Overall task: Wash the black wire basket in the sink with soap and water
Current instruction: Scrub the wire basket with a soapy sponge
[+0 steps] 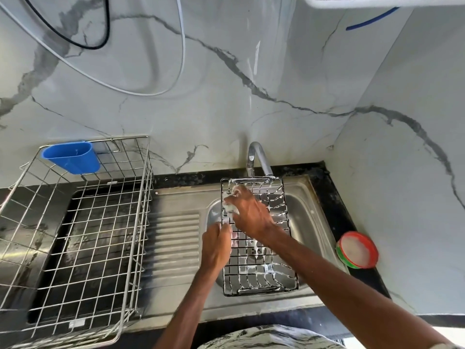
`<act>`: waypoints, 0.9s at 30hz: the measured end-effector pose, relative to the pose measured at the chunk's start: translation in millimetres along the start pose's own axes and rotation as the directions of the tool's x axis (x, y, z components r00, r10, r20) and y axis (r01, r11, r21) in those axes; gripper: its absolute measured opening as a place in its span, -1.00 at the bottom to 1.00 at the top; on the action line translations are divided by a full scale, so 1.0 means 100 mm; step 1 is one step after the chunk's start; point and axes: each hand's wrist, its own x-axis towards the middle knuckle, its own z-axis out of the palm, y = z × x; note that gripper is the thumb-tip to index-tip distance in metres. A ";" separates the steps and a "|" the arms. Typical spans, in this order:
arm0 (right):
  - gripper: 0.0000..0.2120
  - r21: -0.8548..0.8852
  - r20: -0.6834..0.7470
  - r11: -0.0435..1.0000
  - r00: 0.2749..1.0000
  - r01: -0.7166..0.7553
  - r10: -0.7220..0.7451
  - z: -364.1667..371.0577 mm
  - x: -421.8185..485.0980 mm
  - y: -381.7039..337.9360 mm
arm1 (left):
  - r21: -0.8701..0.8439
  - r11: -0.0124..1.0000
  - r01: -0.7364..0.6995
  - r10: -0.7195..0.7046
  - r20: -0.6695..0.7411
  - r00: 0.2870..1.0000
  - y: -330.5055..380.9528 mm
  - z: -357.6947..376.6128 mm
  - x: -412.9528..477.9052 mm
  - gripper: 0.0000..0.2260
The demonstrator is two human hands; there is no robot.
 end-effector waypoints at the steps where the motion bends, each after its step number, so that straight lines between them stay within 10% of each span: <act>1: -0.59 -0.018 0.006 1.000 1.000 0.000 0.000 0.01 0.00 0.01 | 0.022 1.000 -0.004 0.004 -0.013 1.000 -0.02 0.01 0.01 -0.42; 11: -0.62 -0.151 -0.057 0.983 0.994 -0.100 0.092 0.01 0.00 0.31 | -0.022 0.993 0.118 -0.118 -0.047 0.992 -0.29 0.08 0.08 -0.56; 19: -0.70 -0.047 0.045 0.996 0.996 0.076 -0.074 0.15 -0.16 -0.09 | 0.113 0.993 -0.041 0.051 -0.085 0.995 -0.14 0.11 0.01 -0.67; 27: -0.72 -0.192 0.005 0.979 0.998 -0.061 0.063 0.08 -0.13 0.30 | 0.102 0.992 -0.075 0.088 -0.132 0.987 -0.21 0.05 0.06 -0.62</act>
